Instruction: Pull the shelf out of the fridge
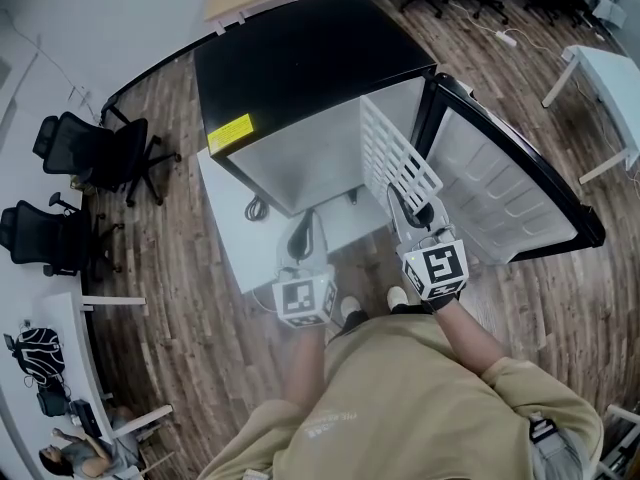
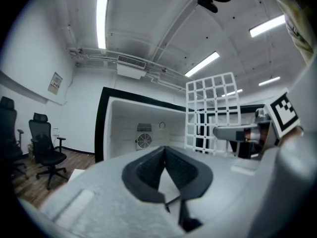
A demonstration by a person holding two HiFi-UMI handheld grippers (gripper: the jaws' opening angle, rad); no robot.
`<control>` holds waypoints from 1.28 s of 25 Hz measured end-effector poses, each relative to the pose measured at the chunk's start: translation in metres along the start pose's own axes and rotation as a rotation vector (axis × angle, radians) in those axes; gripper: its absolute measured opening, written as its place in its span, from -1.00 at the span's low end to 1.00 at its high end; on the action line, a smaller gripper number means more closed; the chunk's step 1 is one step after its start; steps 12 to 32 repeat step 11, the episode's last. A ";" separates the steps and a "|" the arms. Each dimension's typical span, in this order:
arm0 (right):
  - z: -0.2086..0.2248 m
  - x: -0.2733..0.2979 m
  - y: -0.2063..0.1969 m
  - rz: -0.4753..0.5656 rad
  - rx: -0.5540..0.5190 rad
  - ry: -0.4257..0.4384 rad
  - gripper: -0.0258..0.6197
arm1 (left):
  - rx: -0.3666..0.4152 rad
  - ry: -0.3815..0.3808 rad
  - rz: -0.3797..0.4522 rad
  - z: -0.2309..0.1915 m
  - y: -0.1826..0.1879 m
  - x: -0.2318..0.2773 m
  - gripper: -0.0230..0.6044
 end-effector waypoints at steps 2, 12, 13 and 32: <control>0.001 0.000 0.000 0.001 0.003 0.007 -0.83 | 0.001 0.000 -0.003 0.002 0.000 0.001 -0.92; 0.004 0.004 -0.010 -0.009 0.043 0.024 -0.83 | 0.008 -0.003 -0.018 0.006 -0.008 0.005 -0.92; 0.004 0.004 -0.010 -0.009 0.043 0.024 -0.83 | 0.008 -0.003 -0.018 0.006 -0.008 0.005 -0.92; 0.004 0.004 -0.010 -0.009 0.043 0.024 -0.83 | 0.008 -0.003 -0.018 0.006 -0.008 0.005 -0.92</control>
Point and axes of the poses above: the fingertips, and each gripper's own axes: x forward along the fingers, z to its right, y out of its top, the point moved 7 cm from there along -x, backward along the fingers, and after that the axes turned 9 degrees about -z, right-handed, at the moved point
